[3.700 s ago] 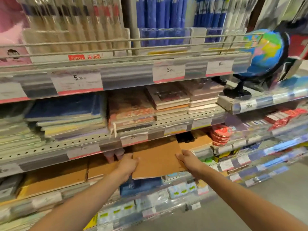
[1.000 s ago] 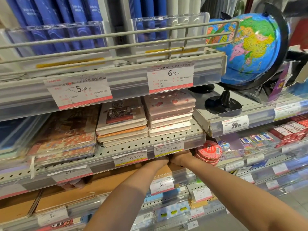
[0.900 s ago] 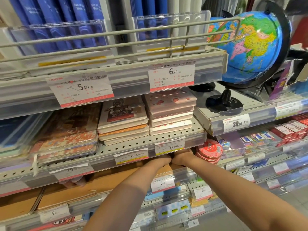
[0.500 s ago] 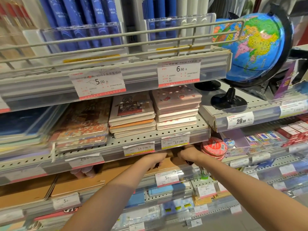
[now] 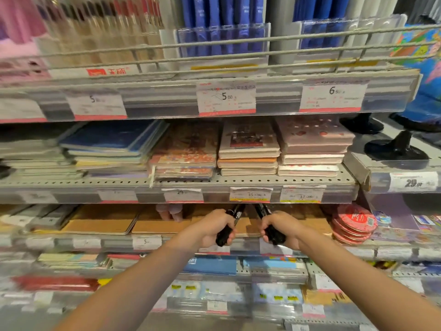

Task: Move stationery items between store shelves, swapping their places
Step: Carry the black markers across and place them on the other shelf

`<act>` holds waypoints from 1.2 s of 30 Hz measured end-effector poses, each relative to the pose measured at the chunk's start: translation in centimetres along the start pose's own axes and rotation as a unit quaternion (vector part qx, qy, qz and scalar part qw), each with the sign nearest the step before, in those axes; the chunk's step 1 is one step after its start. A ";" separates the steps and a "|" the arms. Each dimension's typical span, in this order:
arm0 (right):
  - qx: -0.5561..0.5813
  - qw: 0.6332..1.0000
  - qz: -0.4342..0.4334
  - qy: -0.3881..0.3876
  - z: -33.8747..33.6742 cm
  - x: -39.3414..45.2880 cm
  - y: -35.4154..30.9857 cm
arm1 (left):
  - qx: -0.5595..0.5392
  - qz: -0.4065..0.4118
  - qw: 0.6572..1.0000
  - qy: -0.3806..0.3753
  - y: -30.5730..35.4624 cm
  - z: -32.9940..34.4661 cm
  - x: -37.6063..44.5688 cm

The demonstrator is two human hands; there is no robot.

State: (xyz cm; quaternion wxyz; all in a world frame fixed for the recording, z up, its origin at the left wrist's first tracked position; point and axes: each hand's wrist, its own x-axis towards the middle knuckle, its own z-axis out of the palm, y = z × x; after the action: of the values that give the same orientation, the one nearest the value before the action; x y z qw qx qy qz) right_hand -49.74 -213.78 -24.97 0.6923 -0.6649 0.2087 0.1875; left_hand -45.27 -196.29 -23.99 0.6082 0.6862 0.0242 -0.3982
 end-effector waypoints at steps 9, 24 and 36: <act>-0.040 0.997 0.003 -0.068 11.9 0.5 -0.5 | -0.060 0.001 0.996 0.070 -3.9 -8.4 -7.8; -0.085 0.968 0.012 -0.234 40.7 -2.4 -0.2 | -0.172 0.047 0.965 0.193 -14.3 -30.3 -28.3; -0.113 0.932 0.009 -0.346 62.3 -4.6 -2.3 | -0.253 0.114 0.905 0.323 -19.5 -45.4 -42.1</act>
State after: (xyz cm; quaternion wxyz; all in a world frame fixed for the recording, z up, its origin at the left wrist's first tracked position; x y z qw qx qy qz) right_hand -49.91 -151.55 -18.80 0.6403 -0.6307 -0.0599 0.4344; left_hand -60.64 -133.44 -18.23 0.7614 0.5985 0.2410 -0.0635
